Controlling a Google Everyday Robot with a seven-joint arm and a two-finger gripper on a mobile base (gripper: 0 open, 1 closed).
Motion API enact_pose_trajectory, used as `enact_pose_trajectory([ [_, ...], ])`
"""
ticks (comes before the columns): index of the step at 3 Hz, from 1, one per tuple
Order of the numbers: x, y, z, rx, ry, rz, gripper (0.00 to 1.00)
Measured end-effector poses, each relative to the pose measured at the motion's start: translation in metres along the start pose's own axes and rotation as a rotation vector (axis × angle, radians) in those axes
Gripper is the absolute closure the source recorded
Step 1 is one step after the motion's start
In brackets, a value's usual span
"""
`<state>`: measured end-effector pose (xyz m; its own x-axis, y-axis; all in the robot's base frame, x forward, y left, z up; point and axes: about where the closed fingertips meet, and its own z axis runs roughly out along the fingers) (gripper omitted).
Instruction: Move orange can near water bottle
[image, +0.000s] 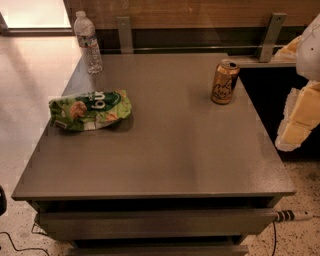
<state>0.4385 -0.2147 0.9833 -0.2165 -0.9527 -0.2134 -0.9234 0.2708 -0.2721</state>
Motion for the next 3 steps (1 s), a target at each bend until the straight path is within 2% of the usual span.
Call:
enact_pose_trajectory([
  [1,0.000,0.000,0.000,0.000,0.000,0.000,0.00],
  [2,-0.001,-0.016,0.002,0.024,-0.076,0.016,0.00],
  [3,-0.003,-0.040,0.008,0.049,-0.189,0.041,0.00],
])
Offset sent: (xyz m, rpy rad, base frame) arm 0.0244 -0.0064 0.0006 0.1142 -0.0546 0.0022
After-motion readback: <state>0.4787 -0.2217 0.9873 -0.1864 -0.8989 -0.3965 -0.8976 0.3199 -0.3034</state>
